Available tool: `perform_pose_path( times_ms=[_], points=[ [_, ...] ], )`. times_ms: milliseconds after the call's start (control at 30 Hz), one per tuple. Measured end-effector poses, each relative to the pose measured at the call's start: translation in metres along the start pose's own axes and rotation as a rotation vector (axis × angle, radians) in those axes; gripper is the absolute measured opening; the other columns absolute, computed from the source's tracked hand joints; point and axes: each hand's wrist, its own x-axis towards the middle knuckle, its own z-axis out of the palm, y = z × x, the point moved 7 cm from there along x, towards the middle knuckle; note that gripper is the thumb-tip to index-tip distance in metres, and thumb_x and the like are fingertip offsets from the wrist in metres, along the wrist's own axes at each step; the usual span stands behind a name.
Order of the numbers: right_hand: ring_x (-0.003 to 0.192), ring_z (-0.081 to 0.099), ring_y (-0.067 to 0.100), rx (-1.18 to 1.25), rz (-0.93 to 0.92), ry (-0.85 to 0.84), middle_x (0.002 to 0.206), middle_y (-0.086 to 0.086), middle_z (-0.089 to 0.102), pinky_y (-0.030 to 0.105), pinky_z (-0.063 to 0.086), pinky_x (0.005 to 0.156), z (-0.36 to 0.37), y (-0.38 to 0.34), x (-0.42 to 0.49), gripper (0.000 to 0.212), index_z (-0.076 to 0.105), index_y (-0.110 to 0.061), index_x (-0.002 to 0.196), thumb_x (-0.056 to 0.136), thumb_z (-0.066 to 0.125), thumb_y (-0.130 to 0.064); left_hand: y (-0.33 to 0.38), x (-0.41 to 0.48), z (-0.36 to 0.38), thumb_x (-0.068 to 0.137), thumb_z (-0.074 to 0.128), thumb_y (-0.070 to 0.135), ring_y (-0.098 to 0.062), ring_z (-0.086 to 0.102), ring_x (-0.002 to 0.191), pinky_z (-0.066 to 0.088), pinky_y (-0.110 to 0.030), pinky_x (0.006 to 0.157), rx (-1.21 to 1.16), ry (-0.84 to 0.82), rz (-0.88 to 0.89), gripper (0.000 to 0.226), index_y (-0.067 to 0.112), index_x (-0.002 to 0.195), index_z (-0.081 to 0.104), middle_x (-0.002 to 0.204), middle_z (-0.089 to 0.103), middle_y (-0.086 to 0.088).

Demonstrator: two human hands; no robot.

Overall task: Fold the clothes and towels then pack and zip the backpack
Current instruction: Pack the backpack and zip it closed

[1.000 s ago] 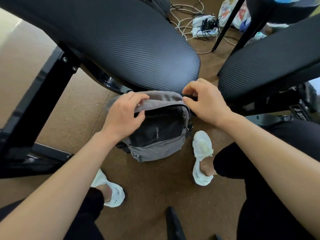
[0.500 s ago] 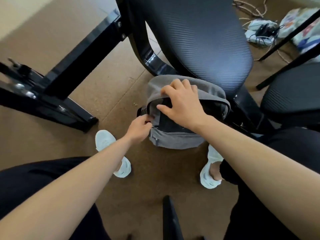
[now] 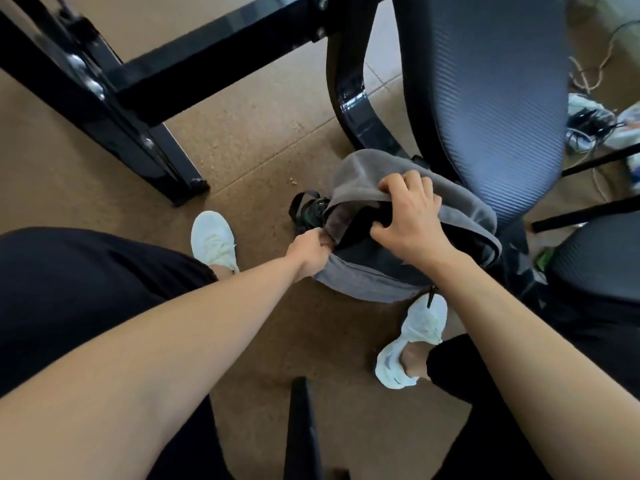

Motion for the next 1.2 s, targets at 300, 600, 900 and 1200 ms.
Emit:
perform_pose_path(
  times_ms=[300,600,900,1200],
  points=[
    [0.113,0.04,0.029,0.025,-0.116,-0.031,0.121,0.008,0.043,0.042,0.041,0.094,0.003,0.008,-0.012,0.067,0.051,-0.016,0.13,0.07,0.08,-0.021,-0.017,0.012,0.017,0.099,0.062,0.027,-0.023,0.057,0.083,0.051,-0.037,0.08,-0.115,0.013,-0.154,0.016,0.013,0.09,0.06,0.092,0.062,-0.008],
    [0.115,0.041,0.028,0.026,-0.152,-0.046,0.123,0.007,0.044,0.045,0.042,0.101,0.002,0.007,-0.015,0.072,0.05,-0.015,0.136,0.069,0.078,-0.019,-0.011,-0.003,0.018,0.102,0.061,0.018,-0.012,0.046,0.058,0.041,-0.024,0.057,-0.222,-0.203,-0.195,0.014,0.012,0.089,0.06,0.068,0.051,0.0],
    [0.114,0.041,0.028,0.031,-0.172,-0.054,0.123,0.007,0.046,0.045,0.043,0.098,-0.001,0.007,-0.016,0.071,0.05,-0.017,0.138,0.072,0.077,-0.02,0.004,-0.019,0.009,0.101,0.058,0.01,-0.014,0.051,0.071,0.043,-0.024,0.063,-0.222,-0.11,-0.074,0.016,0.012,0.088,0.066,0.079,0.058,-0.003],
    [0.117,0.043,0.027,0.071,-0.144,-0.037,0.124,0.005,0.05,0.045,0.044,0.1,-0.005,0.008,-0.011,0.066,0.051,-0.018,0.14,0.079,0.072,-0.029,0.044,-0.046,-0.002,0.103,0.061,0.023,-0.01,0.053,0.063,0.042,-0.017,0.056,-0.356,-0.045,-0.007,0.025,0.008,0.085,0.07,0.067,0.058,0.001]
  ],
)
